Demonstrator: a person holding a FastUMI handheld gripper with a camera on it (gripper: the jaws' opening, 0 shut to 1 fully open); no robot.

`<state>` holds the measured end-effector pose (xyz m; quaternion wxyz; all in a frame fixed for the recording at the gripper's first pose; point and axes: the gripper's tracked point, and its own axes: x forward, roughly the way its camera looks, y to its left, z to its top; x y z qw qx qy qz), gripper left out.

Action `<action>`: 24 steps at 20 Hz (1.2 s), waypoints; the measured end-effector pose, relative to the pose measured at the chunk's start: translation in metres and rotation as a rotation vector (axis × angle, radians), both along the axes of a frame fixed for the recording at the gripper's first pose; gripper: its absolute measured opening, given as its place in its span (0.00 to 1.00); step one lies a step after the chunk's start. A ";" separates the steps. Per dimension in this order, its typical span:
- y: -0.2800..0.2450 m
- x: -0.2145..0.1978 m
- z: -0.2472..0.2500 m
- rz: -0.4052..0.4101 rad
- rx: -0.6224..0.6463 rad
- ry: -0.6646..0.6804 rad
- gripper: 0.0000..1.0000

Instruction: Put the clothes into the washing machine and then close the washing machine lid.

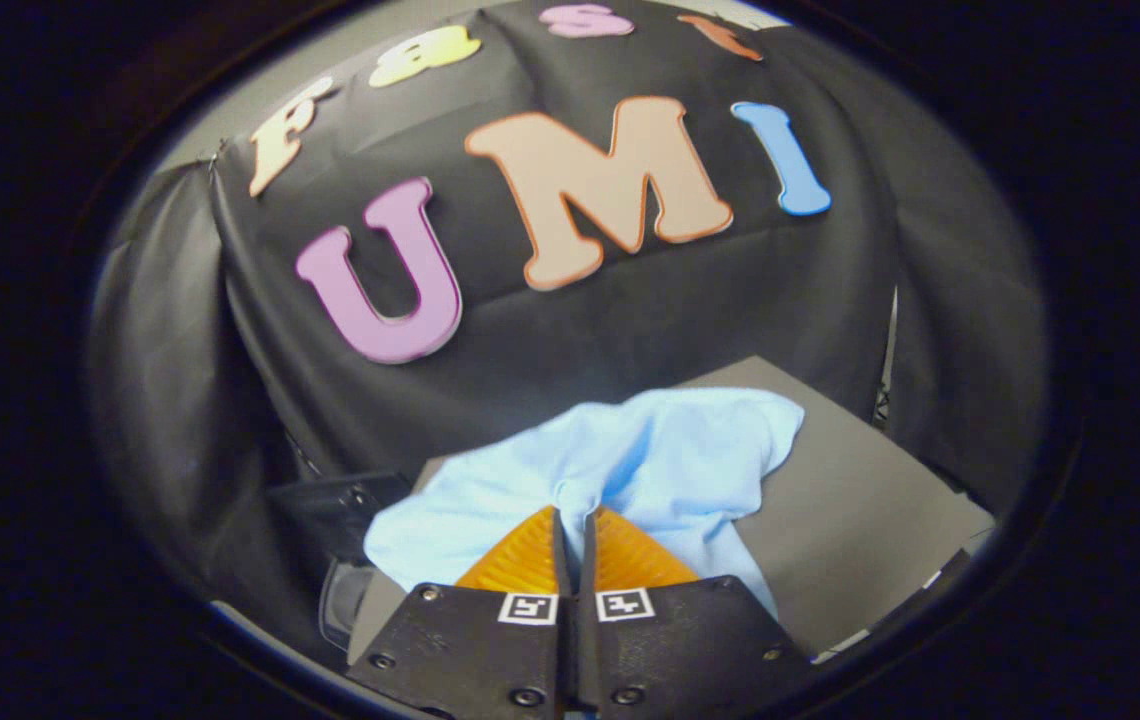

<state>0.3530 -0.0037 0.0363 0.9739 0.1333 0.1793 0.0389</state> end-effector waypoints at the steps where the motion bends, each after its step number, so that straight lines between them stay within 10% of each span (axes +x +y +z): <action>1: 0.002 -0.005 0.015 0.000 0.019 -0.028 0.00; 7: 0.022 -0.040 0.119 -0.002 0.184 -0.249 0.00; 24: 0.185 -0.062 0.186 0.190 0.049 -0.383 0.00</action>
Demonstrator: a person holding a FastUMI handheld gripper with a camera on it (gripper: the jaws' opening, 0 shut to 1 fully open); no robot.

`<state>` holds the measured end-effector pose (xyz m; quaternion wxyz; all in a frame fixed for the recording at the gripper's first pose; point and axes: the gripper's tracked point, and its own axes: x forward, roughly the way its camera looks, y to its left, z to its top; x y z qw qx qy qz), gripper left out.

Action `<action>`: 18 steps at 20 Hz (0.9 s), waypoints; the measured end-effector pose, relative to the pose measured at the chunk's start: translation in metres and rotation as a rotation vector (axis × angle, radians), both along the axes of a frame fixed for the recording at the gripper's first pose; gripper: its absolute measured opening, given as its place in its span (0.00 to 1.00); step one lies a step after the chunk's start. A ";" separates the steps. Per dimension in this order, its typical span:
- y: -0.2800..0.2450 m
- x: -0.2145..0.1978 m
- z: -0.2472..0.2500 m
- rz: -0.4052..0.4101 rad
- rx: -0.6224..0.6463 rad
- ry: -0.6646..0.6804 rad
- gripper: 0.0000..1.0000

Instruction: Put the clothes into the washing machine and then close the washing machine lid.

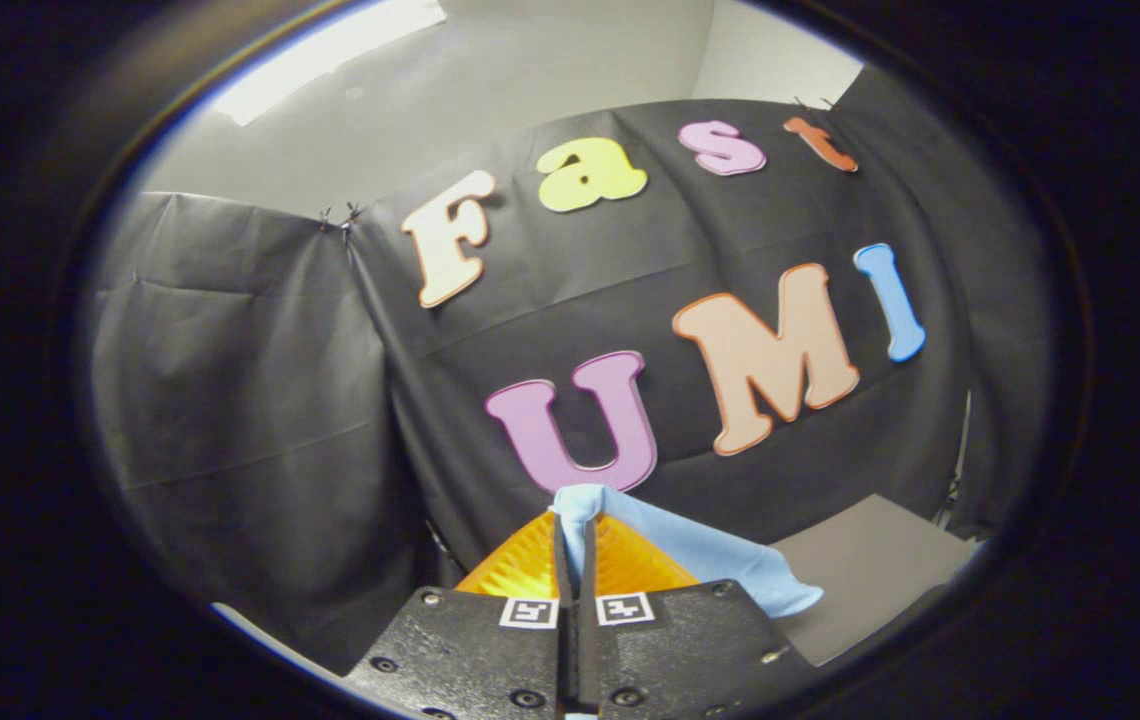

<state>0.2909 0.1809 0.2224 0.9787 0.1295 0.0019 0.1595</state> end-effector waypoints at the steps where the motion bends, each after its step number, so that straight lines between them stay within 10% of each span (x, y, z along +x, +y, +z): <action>1: 0.019 0.002 -0.004 0.025 -0.003 0.007 0.00; 18: 0.212 0.043 -0.238 0.218 0.007 0.304 0.00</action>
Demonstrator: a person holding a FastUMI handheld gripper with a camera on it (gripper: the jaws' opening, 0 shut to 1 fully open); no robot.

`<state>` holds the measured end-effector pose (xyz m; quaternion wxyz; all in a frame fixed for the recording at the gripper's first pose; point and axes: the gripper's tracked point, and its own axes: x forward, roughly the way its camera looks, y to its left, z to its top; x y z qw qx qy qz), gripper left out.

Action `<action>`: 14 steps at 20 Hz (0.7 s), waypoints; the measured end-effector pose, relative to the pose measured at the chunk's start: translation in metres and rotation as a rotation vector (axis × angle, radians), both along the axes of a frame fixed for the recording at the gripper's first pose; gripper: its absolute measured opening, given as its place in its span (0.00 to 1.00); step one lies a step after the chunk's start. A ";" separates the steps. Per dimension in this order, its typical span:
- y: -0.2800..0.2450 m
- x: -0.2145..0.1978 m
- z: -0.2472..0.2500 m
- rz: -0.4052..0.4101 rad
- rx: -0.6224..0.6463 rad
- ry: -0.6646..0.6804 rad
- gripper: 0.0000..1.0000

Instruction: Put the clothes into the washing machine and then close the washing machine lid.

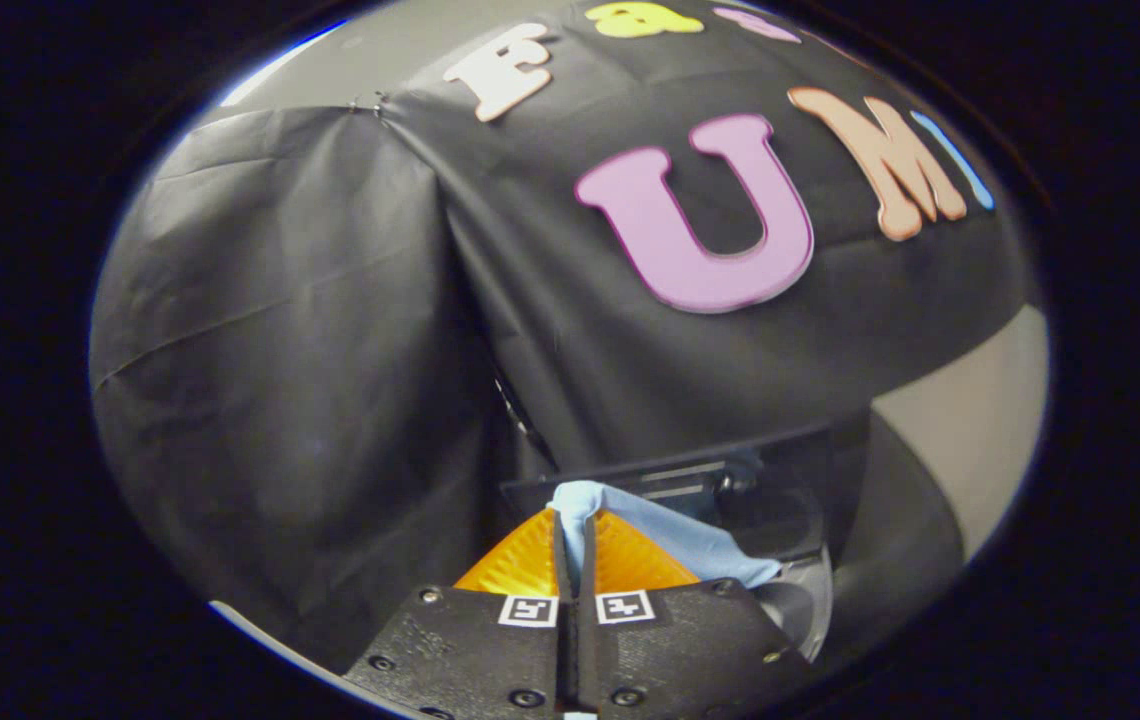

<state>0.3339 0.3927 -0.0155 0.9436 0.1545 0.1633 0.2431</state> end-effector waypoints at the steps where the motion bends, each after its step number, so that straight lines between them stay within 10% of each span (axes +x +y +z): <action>1: 0.001 0.006 -0.012 -0.016 -0.001 0.018 0.00; 14: -0.013 0.027 -0.222 -0.174 -0.120 0.282 0.03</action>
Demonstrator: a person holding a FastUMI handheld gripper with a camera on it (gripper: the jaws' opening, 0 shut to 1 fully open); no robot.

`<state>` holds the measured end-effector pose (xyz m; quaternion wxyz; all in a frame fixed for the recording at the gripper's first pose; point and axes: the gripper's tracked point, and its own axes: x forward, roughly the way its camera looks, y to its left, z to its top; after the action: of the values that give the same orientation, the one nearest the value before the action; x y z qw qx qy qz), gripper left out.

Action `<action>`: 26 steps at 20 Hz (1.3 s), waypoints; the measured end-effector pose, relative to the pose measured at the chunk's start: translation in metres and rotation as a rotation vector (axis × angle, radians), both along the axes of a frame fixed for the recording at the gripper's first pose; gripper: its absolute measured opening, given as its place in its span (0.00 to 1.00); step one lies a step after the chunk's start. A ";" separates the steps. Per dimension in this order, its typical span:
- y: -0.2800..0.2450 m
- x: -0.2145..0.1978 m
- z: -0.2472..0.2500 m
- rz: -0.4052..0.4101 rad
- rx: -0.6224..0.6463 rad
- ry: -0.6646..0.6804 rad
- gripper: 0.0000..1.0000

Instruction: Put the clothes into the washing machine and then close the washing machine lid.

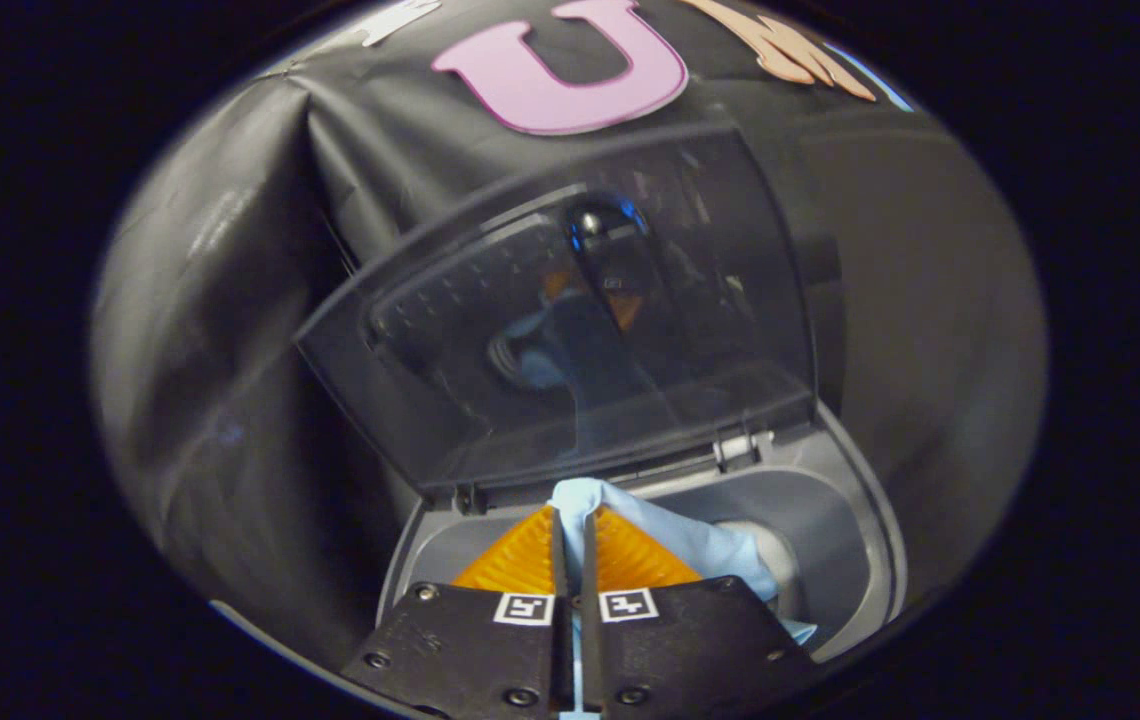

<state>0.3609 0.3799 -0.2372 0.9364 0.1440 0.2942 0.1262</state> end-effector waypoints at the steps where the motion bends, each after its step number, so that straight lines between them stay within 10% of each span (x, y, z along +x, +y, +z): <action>1: -0.008 -0.002 -0.012 -0.020 -0.038 0.022 0.14; 8: -0.034 0.005 -0.027 -0.069 -0.120 0.026 0.92; 26: -0.047 0.022 0.051 -0.091 -0.237 -0.173 0.97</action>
<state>0.3829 0.3330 -0.1858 0.9734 0.0342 0.2186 0.0601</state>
